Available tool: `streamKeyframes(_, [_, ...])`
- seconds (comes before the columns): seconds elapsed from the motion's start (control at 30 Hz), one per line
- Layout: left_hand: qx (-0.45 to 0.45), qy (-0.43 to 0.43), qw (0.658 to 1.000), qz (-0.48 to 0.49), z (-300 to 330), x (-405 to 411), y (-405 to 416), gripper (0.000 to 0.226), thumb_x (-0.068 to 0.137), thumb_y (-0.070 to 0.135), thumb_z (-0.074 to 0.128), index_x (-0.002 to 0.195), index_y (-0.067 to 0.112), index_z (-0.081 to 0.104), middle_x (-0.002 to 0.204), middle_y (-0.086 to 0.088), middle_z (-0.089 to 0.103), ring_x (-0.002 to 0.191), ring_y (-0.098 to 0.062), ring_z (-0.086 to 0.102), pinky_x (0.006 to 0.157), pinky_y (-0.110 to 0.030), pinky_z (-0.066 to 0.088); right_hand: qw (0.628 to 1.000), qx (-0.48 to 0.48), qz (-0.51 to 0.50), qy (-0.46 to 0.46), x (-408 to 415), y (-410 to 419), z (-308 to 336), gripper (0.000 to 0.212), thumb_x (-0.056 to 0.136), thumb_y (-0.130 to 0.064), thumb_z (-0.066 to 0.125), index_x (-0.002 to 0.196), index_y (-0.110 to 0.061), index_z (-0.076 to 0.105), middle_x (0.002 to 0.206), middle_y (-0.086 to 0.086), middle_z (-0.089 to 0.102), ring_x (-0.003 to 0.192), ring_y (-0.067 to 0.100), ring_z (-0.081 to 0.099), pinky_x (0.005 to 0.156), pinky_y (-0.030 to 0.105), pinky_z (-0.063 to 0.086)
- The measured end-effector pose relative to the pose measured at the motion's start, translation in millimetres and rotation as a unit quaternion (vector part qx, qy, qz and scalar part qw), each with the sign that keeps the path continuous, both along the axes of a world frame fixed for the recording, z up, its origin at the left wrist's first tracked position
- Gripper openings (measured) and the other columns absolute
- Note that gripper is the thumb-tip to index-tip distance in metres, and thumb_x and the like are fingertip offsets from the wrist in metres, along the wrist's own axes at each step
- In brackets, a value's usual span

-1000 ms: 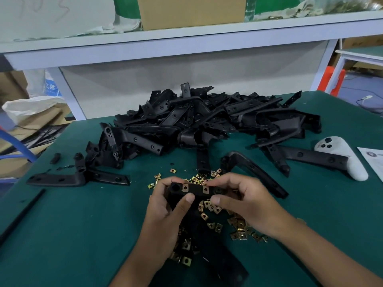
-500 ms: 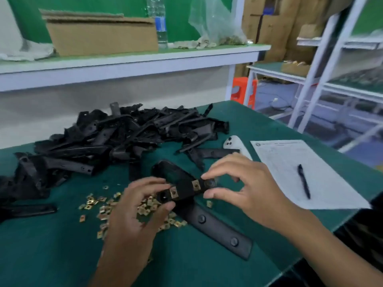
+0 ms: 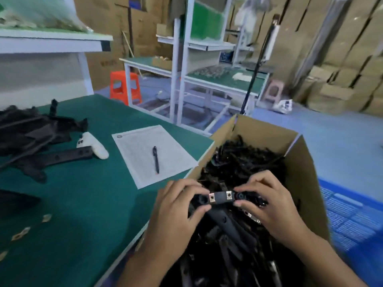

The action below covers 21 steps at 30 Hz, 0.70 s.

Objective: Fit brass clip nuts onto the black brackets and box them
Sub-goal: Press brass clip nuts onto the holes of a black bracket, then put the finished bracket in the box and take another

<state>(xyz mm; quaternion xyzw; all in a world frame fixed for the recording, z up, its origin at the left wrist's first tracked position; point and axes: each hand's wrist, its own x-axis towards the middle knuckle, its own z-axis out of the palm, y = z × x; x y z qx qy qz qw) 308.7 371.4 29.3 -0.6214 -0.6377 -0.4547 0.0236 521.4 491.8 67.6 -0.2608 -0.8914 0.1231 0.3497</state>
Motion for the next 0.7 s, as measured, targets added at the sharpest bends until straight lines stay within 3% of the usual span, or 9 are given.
streamKeyframes(0.07, [-0.046, 0.019, 0.999, -0.003, -1.9, 11.9, 4.6, 0.039, 0.086, 0.050, 0.065, 0.123, 0.036, 0.063, 0.126, 0.023, 0.052, 0.117, -0.003, 0.048, 0.102, -0.028, 0.036, 0.999, -0.002, -0.033, -0.011, 9.6, 4.2, -8.2, 0.034, 0.077, -0.036, 0.083, 0.106, -0.020, 0.076, 0.100, -0.001, 0.055, 0.094, 0.005, 0.055, 0.088, 0.009, 0.039])
streamKeyframes(0.13, [-0.072, 0.030, 0.997, 0.017, -3.3, 12.4, -2.3, 0.044, 0.087, 0.050, 0.065, 0.128, 0.034, 0.060, 0.129, 0.019, 0.055, 0.120, -0.006, 0.049, 0.104, -0.029, 0.035, 0.997, -0.044, -0.070, 0.008, 14.8, 10.1, -21.8, 0.028, 0.077, -0.038, 0.078, 0.105, -0.037, 0.072, 0.103, -0.011, 0.058, 0.094, 0.002, 0.058, 0.083, 0.008, 0.042])
streamKeyframes(0.23, [-0.050, 0.033, 0.996, 0.067, -2.1, -14.7, -35.1, 0.017, 0.092, 0.042, 0.062, 0.100, 0.028, 0.069, 0.105, 0.016, 0.066, 0.101, -0.009, 0.060, 0.095, -0.032, 0.039, 0.977, -0.170, -0.088, 0.089, 6.1, 18.4, -55.5, 0.019, 0.085, -0.051, 0.074, 0.099, -0.040, 0.071, 0.099, -0.013, 0.068, 0.089, 0.007, 0.066, 0.077, 0.029, 0.052])
streamKeyframes(0.27, [-0.048, 0.030, 0.993, 0.099, -2.1, -30.7, -52.2, 0.017, 0.093, 0.041, 0.060, 0.093, 0.026, 0.069, 0.097, 0.014, 0.068, 0.095, -0.011, 0.061, 0.092, -0.032, 0.039, 0.974, -0.200, -0.065, 0.081, -10.5, 19.4, -70.8, 0.022, 0.085, -0.055, 0.075, 0.098, -0.038, 0.070, 0.095, -0.009, 0.071, 0.086, 0.010, 0.067, 0.077, 0.032, 0.052])
streamKeyframes(0.4, [-0.072, -0.026, 0.964, 0.255, -4.5, -108.2, -145.1, 0.033, 0.097, 0.056, 0.041, 0.084, 0.030, 0.057, 0.080, 0.015, 0.056, 0.082, -0.006, 0.053, 0.080, -0.028, 0.039, 0.971, -0.226, 0.069, -0.029, -120.2, -11.0, -106.3, 0.015, 0.087, -0.033, 0.076, 0.077, -0.031, 0.065, 0.071, -0.009, 0.064, 0.068, 0.015, 0.062, 0.063, 0.032, 0.049])
streamKeyframes(0.53, [-0.014, -0.102, 0.913, 0.396, -8.6, -178.0, -245.3, 0.065, 0.095, 0.075, 0.024, 0.069, 0.019, 0.048, 0.063, -0.005, 0.045, 0.058, -0.020, 0.045, 0.055, -0.032, 0.034, 0.950, -0.245, 0.190, -0.028, -227.1, -82.5, -69.7, 0.050, 0.088, -0.069, 0.055, 0.070, -0.023, 0.053, 0.065, -0.008, 0.047, 0.056, 0.002, 0.047, 0.055, 0.024, 0.038])
streamKeyframes(0.6, [0.015, -0.100, 0.880, 0.464, -14.5, -201.8, -285.8, 0.069, 0.093, 0.079, 0.027, 0.068, 0.019, 0.053, 0.062, -0.001, 0.049, 0.058, -0.017, 0.049, 0.057, -0.025, 0.036, 0.938, -0.226, 0.265, 0.000, -287.4, -118.6, -51.9, 0.041, 0.085, -0.067, 0.058, 0.078, -0.026, 0.055, 0.073, -0.009, 0.050, 0.062, 0.001, 0.048, 0.062, 0.019, 0.037])
streamKeyframes(0.67, [0.017, -0.114, 0.840, 0.530, -24.6, -214.7, -312.6, 0.049, 0.089, 0.077, 0.045, 0.080, 0.031, 0.060, 0.078, 0.011, 0.061, 0.075, -0.005, 0.057, 0.072, -0.028, 0.044, 0.927, -0.199, 0.316, -0.046, -349.6, -146.3, -42.6, 0.021, 0.088, -0.057, 0.065, 0.091, -0.039, 0.055, 0.092, -0.016, 0.053, 0.085, -0.001, 0.053, 0.076, 0.017, 0.040])
streamKeyframes(0.7, [0.026, -0.138, 0.821, 0.553, -28.7, -218.9, -319.4, 0.033, 0.085, 0.071, 0.057, 0.086, 0.038, 0.061, 0.087, 0.017, 0.064, 0.084, -0.001, 0.058, 0.077, -0.031, 0.045, 0.926, -0.186, 0.318, -0.087, -377.2, -156.3, -38.7, 0.022, 0.089, -0.054, 0.066, 0.100, -0.043, 0.050, 0.104, -0.020, 0.048, 0.097, -0.002, 0.049, 0.083, 0.020, 0.039])
